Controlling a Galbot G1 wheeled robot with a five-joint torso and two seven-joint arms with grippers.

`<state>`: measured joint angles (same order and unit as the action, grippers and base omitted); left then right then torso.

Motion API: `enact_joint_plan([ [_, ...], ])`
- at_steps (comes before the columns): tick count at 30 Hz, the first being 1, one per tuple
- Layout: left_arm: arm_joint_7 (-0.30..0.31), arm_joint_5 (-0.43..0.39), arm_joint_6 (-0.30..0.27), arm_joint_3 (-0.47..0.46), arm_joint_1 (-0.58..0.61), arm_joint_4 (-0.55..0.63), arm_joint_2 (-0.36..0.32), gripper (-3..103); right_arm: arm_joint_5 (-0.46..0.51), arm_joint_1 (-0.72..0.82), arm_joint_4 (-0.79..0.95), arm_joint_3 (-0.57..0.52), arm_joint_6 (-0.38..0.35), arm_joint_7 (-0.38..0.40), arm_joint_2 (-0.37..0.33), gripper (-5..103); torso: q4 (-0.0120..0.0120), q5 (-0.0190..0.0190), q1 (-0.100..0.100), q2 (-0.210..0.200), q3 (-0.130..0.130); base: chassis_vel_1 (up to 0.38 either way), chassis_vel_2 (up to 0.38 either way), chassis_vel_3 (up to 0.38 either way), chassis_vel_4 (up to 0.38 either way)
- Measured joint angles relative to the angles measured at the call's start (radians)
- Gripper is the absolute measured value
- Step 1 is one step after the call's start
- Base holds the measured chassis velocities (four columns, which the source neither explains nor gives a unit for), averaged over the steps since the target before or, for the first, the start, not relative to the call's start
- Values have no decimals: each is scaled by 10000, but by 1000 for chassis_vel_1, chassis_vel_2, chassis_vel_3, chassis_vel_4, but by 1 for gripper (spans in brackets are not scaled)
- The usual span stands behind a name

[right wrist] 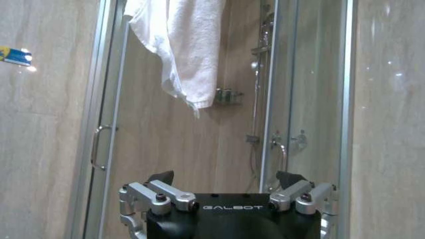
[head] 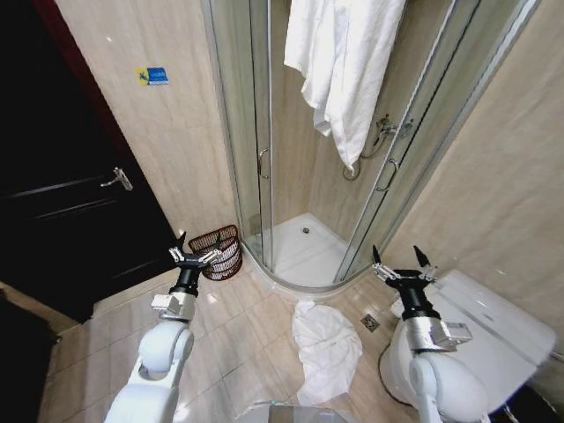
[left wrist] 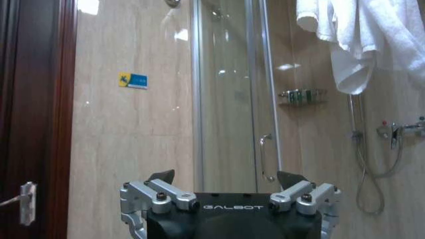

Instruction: Discard the used towel into the hamper.

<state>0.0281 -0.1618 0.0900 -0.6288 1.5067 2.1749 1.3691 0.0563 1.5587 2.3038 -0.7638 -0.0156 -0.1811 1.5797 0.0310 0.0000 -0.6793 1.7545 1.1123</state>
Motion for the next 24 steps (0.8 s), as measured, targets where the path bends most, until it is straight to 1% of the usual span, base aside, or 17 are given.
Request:
enact_joint_plan([
  [1, 24, 58, 32, -31, 134, 99, 41, 100, 10, -49, -22, 39, 0, -13, 10, 100, 1, 1, 39, -103, -55, 0, 0, 0, 0],
  [2, 24, 58, 32, -31, 134, 99, 41, 100, 10, -49, -22, 39, 0, -13, 10, 100, 1, 1, 39, -103, -55, 0, 0, 0, 0],
  [5, 145, 119, 64, -69, 475, 486, 107, 100, 152, -13, 36, 71, -9, -57, 34, 100, 1, 1, 191, -441, -237, 0, 0, 0, 0],
  [7, 180, 124, 102, -69, 510, 523, 103, 100, 166, -7, 50, 62, -20, -62, 29, 100, 0, 2, 221, -504, -271, 0, 0, 0, 0],
  [9, 285, 180, 232, -59, 485, 618, 43, 100, 250, -48, 204, -46, -238, -61, -72, 100, 0, 2, 294, -659, -354, 0, 0, 0, 0],
  [10, 285, 180, 232, -59, 485, 618, 43, 100, 250, -48, 204, -46, -238, -61, -72, 100, 0, 2, 294, -659, -354, 0, 0, 0, 0],
  [13, 342, 204, 255, 186, 233, 632, 101, 100, 453, -368, 311, -255, -730, 29, -372, 100, 0, 1, 335, -737, -396, 0, 0, 0, 0],
  [14, 342, 204, 255, 186, 233, 632, 101, 100, 453, -368, 311, -255, -730, 29, -372, 100, 0, 1, 335, -737, -396, 0, 0, 0, 0],
  [16, 369, 307, 236, 413, -36, 461, 256, 100, 758, -924, -46, -283, -1043, 164, -622, 100, -3, 0, 345, -757, -406, 0, 0, 0, 0],
  [18, 388, 395, 236, 417, -105, 427, 345, 100, 976, -1540, -498, -165, -1097, 413, -933, 100, -3, 3, 348, -763, -408, 0, 0, 0, 0],
  [19, 388, 395, 236, 417, -105, 427, 345, 100, 976, -1540, -498, -165, -1097, 413, -933, 100, -3, 3, 348, -763, -408, 0, 0, 0, 0],
  [20, 393, 409, 246, 386, -92, 353, 350, 100, 1296, -2036, -830, -74, -924, 677, -1346, 100, 6, 6, 350, -767, -409, 0, 0, 0, 0],
  [21, 388, 407, 258, 416, -131, 256, 303, 100, 1500, -2199, -944, -81, -649, 822, -1567, 100, 9, 6, 349, -768, -409, 0, 0, 0, 0],
  [22, 334, 401, 294, 503, -260, 10, 219, 100, 1799, -2331, -1058, -137, -179, 1094, -1878, 100, 8, 4, 349, -769, -409, 0, 0, 0, 0],
  [23, 294, 401, 333, 537, -320, -166, 190, 100, 1969, -2426, -1137, -139, 42, 1266, -2064, 100, -5, 2, 352, -768, -410, 0, 0, 0, 0],
  [24, 294, 401, 333, 537, -320, -166, 190, 100, 1969, -2426, -1137, -139, 42, 1266, -2064, 100, -5, 2, 352, -768, -410, 0, 0, 0, 0],
])
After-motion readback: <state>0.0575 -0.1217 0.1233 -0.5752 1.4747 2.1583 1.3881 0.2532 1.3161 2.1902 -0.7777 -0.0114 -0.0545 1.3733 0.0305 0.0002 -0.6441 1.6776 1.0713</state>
